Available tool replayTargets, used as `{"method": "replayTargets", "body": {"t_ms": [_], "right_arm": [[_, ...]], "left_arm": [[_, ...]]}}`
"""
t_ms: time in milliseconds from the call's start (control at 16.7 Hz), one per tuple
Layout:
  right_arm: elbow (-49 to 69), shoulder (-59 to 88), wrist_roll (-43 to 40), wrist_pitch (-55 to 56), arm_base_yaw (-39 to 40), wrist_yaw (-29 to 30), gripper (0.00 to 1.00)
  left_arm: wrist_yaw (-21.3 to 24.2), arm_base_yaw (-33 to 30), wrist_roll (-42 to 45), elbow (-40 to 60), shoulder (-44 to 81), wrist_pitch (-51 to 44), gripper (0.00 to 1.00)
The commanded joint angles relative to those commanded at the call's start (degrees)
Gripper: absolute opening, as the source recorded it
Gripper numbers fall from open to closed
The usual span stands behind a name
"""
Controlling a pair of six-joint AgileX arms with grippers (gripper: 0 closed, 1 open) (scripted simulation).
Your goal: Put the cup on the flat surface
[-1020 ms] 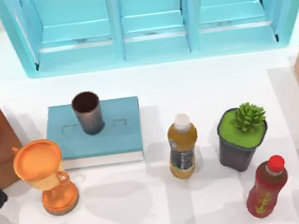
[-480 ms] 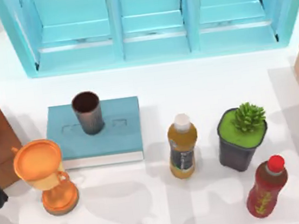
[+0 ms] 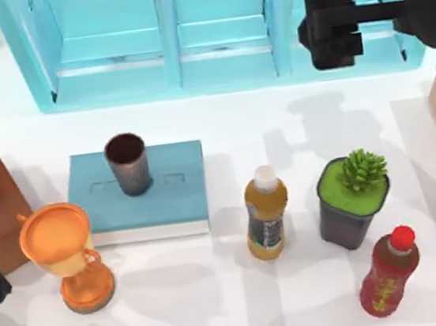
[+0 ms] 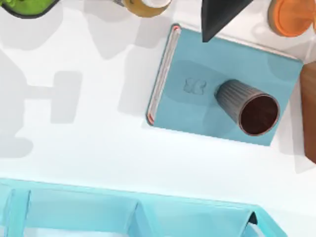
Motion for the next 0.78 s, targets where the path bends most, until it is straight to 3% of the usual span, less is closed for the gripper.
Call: {"method": "replayTargets", "body": {"t_ms": [420, 780], "right_arm": [[43.14, 35.4, 15.81, -19.56, 10.82, 9.25, 1.0], [69.76, 60.44, 25.74, -33.45, 17.22, 15.87, 1.0]], "left_arm": [[0.0, 0.0, 0.0, 0.0, 0.0, 0.0, 1.0], [0.0, 0.0, 0.0, 0.0, 0.0, 0.0, 1.0]]}}
